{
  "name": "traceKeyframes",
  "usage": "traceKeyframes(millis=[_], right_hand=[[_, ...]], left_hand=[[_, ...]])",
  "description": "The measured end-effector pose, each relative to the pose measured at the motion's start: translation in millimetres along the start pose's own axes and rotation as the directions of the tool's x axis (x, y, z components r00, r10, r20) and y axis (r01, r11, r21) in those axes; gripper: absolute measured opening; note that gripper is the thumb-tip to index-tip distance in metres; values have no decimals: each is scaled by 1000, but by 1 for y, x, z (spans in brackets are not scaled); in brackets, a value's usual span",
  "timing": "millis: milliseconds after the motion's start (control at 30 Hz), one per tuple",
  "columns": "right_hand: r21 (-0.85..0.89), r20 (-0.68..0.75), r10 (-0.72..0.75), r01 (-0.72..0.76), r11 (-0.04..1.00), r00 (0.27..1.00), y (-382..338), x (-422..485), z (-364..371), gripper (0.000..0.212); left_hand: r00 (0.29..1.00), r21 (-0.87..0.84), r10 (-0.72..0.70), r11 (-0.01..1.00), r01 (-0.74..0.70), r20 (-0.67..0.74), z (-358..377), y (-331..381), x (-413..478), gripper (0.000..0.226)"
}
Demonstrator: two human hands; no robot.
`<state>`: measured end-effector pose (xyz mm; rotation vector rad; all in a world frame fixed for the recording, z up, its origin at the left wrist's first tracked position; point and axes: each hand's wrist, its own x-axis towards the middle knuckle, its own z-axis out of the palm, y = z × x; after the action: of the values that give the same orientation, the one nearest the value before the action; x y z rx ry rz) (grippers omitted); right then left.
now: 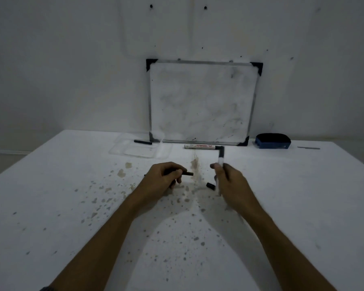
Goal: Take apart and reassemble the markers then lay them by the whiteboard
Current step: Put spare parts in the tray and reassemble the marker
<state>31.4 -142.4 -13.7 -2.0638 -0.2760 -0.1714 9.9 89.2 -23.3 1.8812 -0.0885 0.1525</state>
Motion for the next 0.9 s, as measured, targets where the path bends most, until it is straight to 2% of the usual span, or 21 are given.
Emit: traceKeyframes(millis=[67, 100, 167, 233, 333, 500, 567, 667, 733, 900], right_hand=[[-293, 76, -127, 144, 945, 989, 0, -8, 8, 40], [-380, 106, -167, 195, 904, 980, 0, -13, 13, 41], [-474, 151, -210, 258, 842, 966, -1, -21, 23, 38], [-570, 197, -227, 300, 765, 954, -2, -26, 31, 38], [-676, 235, -254, 346, 651, 938, -4, -28, 39, 42], [-736, 249, -218, 331, 590, 944, -8, -30, 44, 42], [-732, 240, -236, 336, 593, 941, -14, -25, 44, 46], [-615, 246, -211, 320, 721, 946, -30, -3, 53, 52], [-541, 301, -129, 281, 793, 945, -40, 22, 64, 51], [-513, 406, 27, 203, 834, 913, -46, 93, 93, 51]], left_hand=[[999, 167, 36, 985, -38, 14, -10, 3, -1, 18], [999, 237, 26, 971, -32, 31, -14, 5, -2, 15], [999, 349, -17, 937, 5, 30, -22, 8, -7, 11], [999, 438, -35, 898, 40, -19, -30, 9, -15, 17], [996, 447, -70, 890, 90, -62, -37, 10, -32, 21], [987, 405, -82, 905, 130, -135, -55, 13, -58, 18], [986, 374, -81, 918, 130, -143, -67, 13, -67, 15], [987, 305, -77, 945, 117, -141, -86, 14, -69, 15], [990, 270, -42, 960, 77, -133, -99, 19, -61, 13], [990, 433, 60, 901, 1, -126, -133, 31, -5, 12]])
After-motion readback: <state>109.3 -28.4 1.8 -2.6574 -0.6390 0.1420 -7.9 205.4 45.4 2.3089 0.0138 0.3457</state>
